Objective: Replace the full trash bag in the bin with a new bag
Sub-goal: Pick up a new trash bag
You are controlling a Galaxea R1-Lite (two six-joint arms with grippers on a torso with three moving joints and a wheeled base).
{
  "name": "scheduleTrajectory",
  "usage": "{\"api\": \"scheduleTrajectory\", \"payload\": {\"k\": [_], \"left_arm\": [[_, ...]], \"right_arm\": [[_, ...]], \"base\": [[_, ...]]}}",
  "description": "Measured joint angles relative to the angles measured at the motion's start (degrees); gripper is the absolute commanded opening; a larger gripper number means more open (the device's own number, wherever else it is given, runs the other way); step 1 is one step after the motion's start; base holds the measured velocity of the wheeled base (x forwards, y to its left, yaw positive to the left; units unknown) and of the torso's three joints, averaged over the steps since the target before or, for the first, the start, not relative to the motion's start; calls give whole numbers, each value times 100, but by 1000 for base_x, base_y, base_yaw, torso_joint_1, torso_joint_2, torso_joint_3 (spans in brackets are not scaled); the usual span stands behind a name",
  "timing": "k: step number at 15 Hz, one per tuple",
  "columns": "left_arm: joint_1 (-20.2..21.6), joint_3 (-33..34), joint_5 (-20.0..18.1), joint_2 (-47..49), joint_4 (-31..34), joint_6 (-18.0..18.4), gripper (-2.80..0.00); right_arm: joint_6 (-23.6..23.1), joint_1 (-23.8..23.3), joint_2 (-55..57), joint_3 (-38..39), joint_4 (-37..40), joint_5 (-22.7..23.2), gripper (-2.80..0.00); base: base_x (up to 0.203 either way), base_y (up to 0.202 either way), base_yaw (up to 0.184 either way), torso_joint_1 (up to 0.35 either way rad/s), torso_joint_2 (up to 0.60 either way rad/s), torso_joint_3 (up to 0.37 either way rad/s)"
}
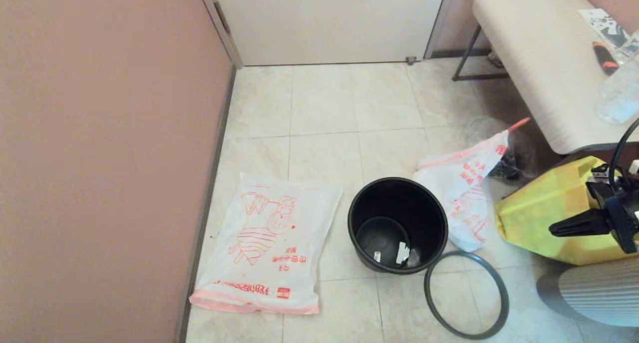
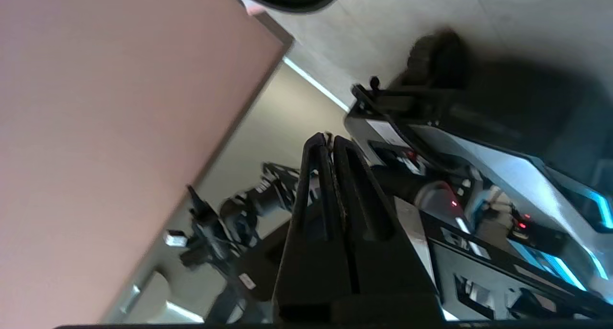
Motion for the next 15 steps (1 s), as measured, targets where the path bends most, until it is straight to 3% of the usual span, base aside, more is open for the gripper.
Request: {"api": "scheduleTrajectory", "payload": {"k": [4, 8, 11, 13, 15], "left_arm": [[0, 0, -7, 0, -2, 1, -280], [2, -1, -4, 0, 0, 3, -280], [-2, -4, -1, 0, -1, 4, -280], [2, -4, 0, 0, -1, 4, -280], [-2, -1, 0, 0, 0, 4, -280]], "right_arm": [[38, 929, -60, 40, -57, -77, -280], [538, 2002, -196, -83, -213, -342, -280], [882, 2374, -121, -529, -235, -547, -280], [1007, 2468, 17, -834, -252, -995, -280], [1470, 2710, 149, -1252, -615, -1680, -280]], "base": [[0, 0, 0, 0, 0, 0], [0, 0, 0, 0, 0, 0], [0, 0, 0, 0, 0, 0], [0, 0, 0, 0, 0, 0], [0, 0, 0, 0, 0, 0]]}}
